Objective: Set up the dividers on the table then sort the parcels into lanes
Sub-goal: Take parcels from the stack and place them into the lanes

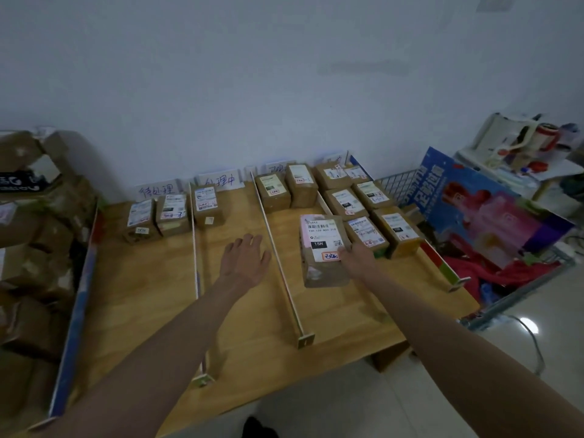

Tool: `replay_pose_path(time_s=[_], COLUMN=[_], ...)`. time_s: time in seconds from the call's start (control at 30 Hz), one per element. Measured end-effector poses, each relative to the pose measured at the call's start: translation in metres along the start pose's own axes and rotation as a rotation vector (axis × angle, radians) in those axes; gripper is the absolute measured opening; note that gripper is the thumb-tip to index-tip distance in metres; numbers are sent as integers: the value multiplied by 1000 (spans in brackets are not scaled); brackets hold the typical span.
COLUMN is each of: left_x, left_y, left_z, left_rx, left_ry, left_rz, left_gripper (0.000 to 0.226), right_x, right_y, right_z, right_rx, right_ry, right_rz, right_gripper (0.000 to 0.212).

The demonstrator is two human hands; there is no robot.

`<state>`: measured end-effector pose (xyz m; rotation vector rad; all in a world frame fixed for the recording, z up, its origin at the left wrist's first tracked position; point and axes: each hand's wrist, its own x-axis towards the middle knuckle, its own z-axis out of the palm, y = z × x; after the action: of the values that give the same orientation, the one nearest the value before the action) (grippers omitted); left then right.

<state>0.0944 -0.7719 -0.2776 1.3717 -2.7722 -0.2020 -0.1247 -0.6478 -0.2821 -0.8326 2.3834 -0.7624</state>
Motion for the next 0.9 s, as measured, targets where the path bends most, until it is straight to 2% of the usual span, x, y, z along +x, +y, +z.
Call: replay_pose_path(time_s=[0.23, 0.67, 0.9], left_x=[57, 193, 221], left_y=[-4, -40, -66], left_z=[23, 73, 103], left_rx=[-29, -4, -7], left_ry=[-17, 6, -10], left_rz=[-57, -144, -214], left_gripper=[51, 51, 51], right_x=[74, 224, 274], right_y=[-3, -39, -41], right_z=[23, 96, 139], right_rx=[-112, -103, -112], right_ry=[-38, -171, -223], right_rz=[-39, -47, -44], right_gripper=[44, 39, 40])
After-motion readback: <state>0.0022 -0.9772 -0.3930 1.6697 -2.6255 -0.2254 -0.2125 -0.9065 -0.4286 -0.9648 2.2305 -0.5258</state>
